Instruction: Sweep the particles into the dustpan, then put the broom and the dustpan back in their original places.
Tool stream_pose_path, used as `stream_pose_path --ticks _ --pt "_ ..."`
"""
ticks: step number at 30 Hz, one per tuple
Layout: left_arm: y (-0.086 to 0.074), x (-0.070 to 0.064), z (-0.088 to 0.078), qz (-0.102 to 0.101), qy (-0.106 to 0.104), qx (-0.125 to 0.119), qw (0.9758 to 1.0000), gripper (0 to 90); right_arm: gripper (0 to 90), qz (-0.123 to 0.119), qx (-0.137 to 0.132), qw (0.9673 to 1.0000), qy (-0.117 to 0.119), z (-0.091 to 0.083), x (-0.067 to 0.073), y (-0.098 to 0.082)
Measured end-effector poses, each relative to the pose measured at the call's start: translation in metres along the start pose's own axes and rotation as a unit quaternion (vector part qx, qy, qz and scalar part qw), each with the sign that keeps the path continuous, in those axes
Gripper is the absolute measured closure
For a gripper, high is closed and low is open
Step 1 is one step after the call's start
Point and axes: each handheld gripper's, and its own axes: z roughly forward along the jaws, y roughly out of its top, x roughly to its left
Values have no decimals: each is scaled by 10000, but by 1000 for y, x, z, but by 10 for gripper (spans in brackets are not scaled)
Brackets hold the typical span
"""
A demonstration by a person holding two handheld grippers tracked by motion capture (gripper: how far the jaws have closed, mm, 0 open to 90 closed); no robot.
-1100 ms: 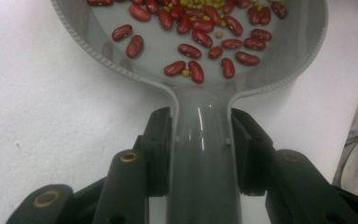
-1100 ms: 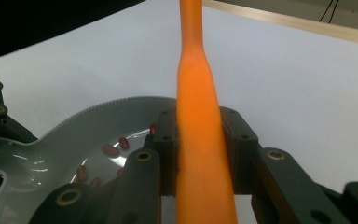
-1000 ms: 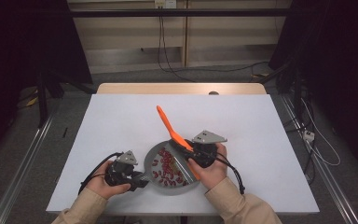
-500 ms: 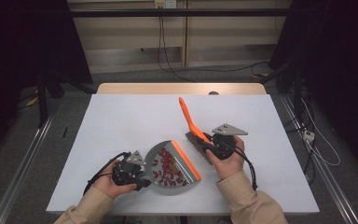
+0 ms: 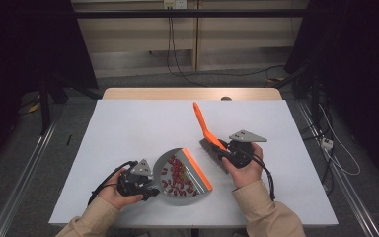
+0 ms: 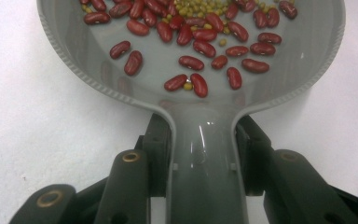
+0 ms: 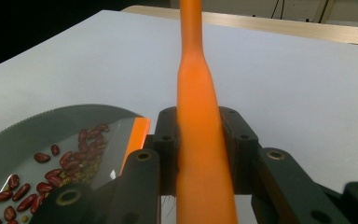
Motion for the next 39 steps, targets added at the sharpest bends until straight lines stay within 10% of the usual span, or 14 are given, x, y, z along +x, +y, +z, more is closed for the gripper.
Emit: stream_pose_path --ticks 17,39 --pt "-6 16 -15 -565 447 -521 9960 633 711 36 -64 10000 -60 -3 -8 2" --pt "-15 44 -32 -1398 1025 -838 9813 633 711 97 -262 9991 -332 -26 -33 2"
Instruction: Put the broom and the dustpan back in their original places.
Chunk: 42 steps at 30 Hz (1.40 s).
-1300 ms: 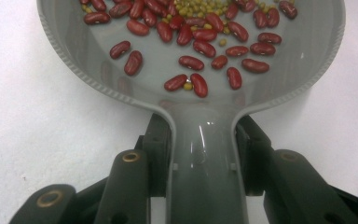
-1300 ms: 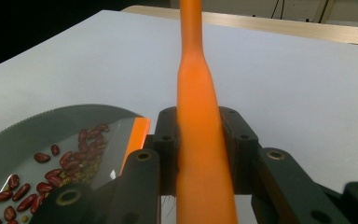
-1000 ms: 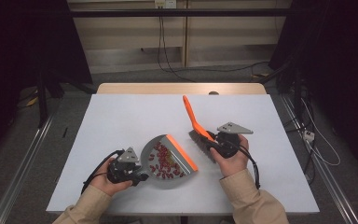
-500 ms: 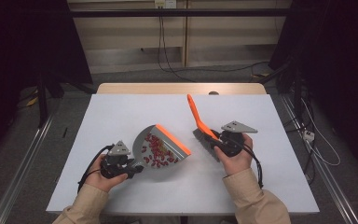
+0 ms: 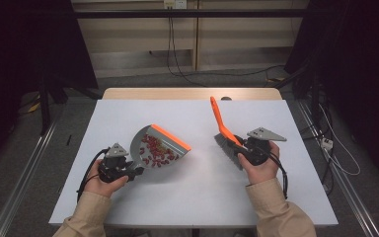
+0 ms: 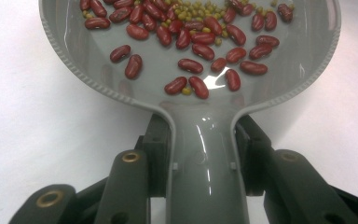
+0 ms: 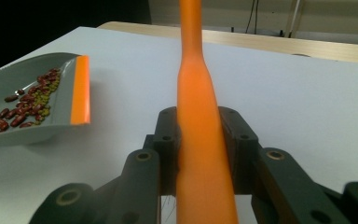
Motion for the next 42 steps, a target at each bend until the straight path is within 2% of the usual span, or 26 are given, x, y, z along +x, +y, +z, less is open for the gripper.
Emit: stream_pose_path --ticks 8,13,16,18,23,25,27,29,42 --pt "-2 15 0 -306 340 -6 9990 633 711 70 44 9998 -169 -6 -15 -5" --pt "-5 23 2 -488 565 15 9972 633 711 79 16 9997 -249 -11 -22 -6" --pt "-7 27 1 -622 605 50 9962 633 712 89 11 9995 -317 -14 -27 -6" --pt "-8 29 2 -659 701 13 9954 633 712 92 29 9993 -355 -16 -32 -7" --pt "-8 32 1 -742 702 56 9948 633 712 150 21 9985 -521 -23 -44 -9" --pt "-8 32 2 -742 788 11 9941 632 711 189 8 9981 -590 -25 -50 -10" --pt "-8 33 2 -785 731 53 9942 632 711 191 0 9976 -662 -28 -55 -11" --pt "-8 34 3 -773 800 82 9938 633 711 215 6 9972 -720 -31 -59 -12" --pt "-10 40 6 -925 965 123 9910 632 712 136 89 9952 -962 -35 -73 -18"
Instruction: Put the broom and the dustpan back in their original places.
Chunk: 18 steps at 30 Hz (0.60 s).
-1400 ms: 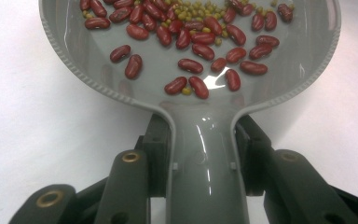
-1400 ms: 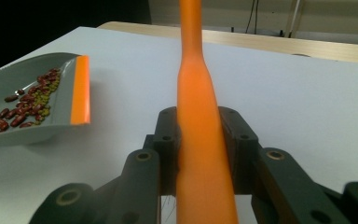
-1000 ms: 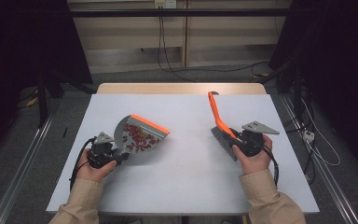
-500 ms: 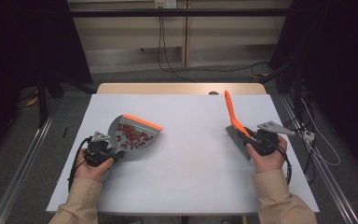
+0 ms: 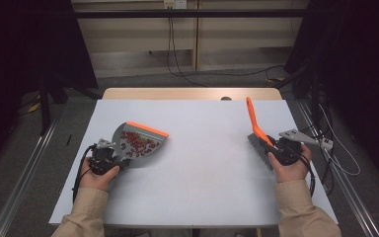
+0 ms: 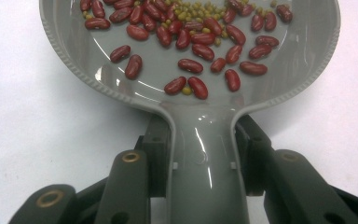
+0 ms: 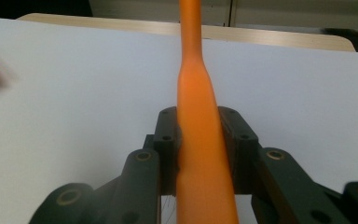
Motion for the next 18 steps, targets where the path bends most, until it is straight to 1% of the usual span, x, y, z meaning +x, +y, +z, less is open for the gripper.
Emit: stream_pose_path --ticks 3,4,7,9,12,15,16,18 --pt "0 2 0 -35 24 49 10000 632 712 -19 -5 10000 -48 0 -3 -1" --pt "-1 2 1 -77 54 -9 10000 633 712 -15 6 10000 -66 -1 -4 -1" --pt "-1 4 0 -136 114 28 9998 633 711 -23 -2 9999 -134 -1 -8 -2" --pt "-1 5 1 -201 183 -26 9996 633 711 -33 7 9998 -209 -2 -11 -3" --pt "-1 8 1 -280 244 -42 9993 633 711 -32 -1 9995 -303 -3 -15 -4" --pt "-2 9 2 -371 316 -57 9988 632 712 -116 34 9987 -491 -3 -17 -6" --pt "-2 10 3 -370 336 -46 9987 632 711 -167 48 9983 -554 -3 -17 -7" --pt "-2 11 4 -412 334 -56 9986 631 711 -257 115 9973 -680 -2 -17 -9"
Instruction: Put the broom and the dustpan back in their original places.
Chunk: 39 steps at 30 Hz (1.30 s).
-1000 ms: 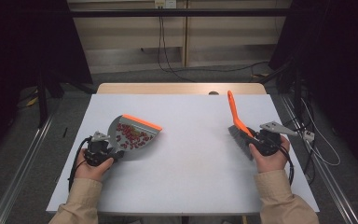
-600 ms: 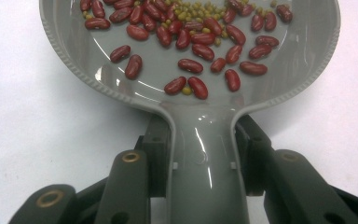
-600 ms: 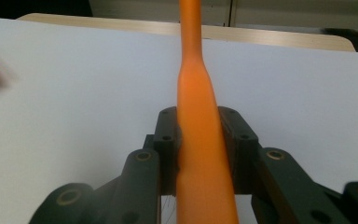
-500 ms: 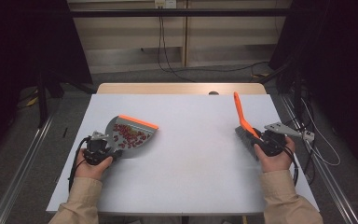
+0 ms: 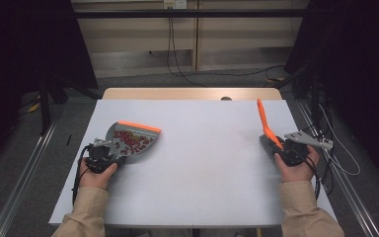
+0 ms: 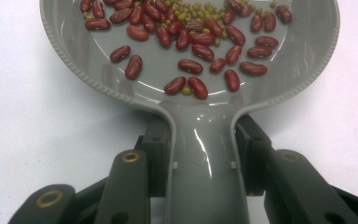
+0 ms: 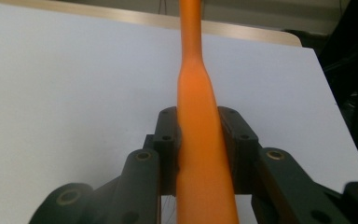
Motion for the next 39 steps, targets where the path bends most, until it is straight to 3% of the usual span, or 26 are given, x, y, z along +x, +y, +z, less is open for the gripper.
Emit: stream_pose_path --ticks 4,9,24,37,39 --pt "-1 -2 3 -35 13 -18 10000 628 711 -66 42 9999 -81 2 2 -5" --pt "-1 -6 3 -35 -89 -100 9999 578 707 -106 25 9999 4 2 9 -6" --pt "-2 -20 3 -268 -538 -151 9981 372 692 196 -9 9996 221 3 13 -7" --pt "-2 -29 4 -61 -862 -137 9962 319 677 233 1 9991 363 4 19 -7" --pt "-3 -31 5 51 -950 -129 9954 296 652 259 -11 9986 455 4 23 -7"
